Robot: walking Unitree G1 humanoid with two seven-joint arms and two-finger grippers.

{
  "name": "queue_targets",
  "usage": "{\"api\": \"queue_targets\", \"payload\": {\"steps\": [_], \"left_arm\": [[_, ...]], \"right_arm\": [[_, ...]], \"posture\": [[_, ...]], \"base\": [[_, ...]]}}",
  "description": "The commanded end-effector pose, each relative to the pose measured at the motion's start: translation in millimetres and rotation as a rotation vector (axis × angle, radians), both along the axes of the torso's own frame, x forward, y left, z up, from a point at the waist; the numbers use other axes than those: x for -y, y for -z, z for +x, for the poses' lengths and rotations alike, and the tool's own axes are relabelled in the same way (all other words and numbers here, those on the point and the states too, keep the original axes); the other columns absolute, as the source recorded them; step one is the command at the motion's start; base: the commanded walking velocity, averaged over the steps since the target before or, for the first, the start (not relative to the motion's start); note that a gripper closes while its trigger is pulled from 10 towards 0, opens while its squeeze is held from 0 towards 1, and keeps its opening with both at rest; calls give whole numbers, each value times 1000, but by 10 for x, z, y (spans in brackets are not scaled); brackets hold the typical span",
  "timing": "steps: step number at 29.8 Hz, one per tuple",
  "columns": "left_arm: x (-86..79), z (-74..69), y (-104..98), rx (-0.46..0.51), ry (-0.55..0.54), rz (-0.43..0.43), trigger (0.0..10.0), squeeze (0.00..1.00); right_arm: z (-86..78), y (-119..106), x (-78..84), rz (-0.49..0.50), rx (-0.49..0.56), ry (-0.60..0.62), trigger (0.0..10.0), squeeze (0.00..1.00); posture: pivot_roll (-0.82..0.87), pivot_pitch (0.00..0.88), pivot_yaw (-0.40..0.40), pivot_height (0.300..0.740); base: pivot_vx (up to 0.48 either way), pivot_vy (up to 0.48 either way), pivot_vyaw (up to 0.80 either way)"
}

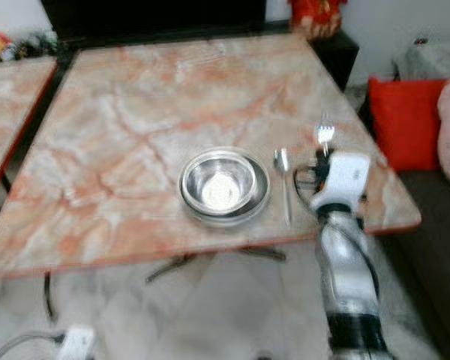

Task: Setting the table

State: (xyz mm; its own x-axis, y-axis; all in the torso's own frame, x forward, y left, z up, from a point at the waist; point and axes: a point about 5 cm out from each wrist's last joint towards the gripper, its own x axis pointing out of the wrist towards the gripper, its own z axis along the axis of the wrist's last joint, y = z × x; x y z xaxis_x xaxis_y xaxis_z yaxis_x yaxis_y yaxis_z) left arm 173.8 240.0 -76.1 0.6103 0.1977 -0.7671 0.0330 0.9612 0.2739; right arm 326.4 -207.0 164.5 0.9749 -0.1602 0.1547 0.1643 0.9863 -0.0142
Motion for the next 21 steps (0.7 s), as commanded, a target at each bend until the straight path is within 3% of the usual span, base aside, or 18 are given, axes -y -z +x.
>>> {"api": "queue_targets", "payload": {"steps": [1, 7, 16, 21], "left_arm": [[-123, -157, 38, -47, -27, 27, 10000, 0], [-129, -195, 51, -55, -23, 30, 10000, 0], [-112, -229, 70, -70, -1, 29, 10000, 0], [-97, -214, 68, -68, 5, 29, 10000, 0]], "right_arm": [[21, -36, -92, 3, 12, -27, 10000, 0], [2, -23, -7, -11, -29, -6, 10000, 0], [-39, 136, 232, 70, -259, 54, 10000, 0], [-10, 247, 238, 91, -347, 20, 10000, 0]], "posture": [[-107, 127, 39, 740], [-111, 122, 37, 740], [-130, 112, 42, 740], [-121, 103, 41, 740]], "base": [[0, 0, 0], [0, 0, 0], [0, 0, 0], [0, 0, 0]]}}
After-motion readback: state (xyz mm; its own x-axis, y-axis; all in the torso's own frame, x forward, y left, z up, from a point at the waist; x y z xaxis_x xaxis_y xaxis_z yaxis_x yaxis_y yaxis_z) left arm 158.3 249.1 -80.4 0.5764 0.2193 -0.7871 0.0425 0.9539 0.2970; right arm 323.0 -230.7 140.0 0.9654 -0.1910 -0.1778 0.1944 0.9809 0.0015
